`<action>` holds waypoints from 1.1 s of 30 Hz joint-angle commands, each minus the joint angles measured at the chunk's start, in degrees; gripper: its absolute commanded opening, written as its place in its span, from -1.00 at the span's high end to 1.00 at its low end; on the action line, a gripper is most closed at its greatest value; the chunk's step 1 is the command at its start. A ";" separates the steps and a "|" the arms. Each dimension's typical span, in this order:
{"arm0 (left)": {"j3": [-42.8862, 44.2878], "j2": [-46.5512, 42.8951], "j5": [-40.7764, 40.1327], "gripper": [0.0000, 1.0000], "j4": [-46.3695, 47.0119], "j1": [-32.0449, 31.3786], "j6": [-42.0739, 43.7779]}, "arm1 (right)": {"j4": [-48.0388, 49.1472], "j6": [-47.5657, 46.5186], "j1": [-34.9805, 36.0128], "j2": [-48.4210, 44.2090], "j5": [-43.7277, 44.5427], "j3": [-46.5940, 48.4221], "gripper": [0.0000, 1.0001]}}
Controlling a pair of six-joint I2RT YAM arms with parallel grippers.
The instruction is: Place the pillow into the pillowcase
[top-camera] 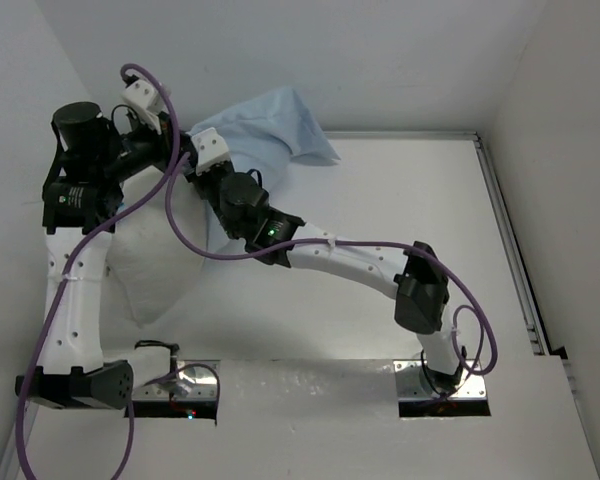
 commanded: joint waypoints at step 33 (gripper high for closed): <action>-39.95 4.23 -27.60 -0.43 22.04 -26.16 21.09 | -5.15 23.09 -23.27 -43.58 6.81 -79.74 0.88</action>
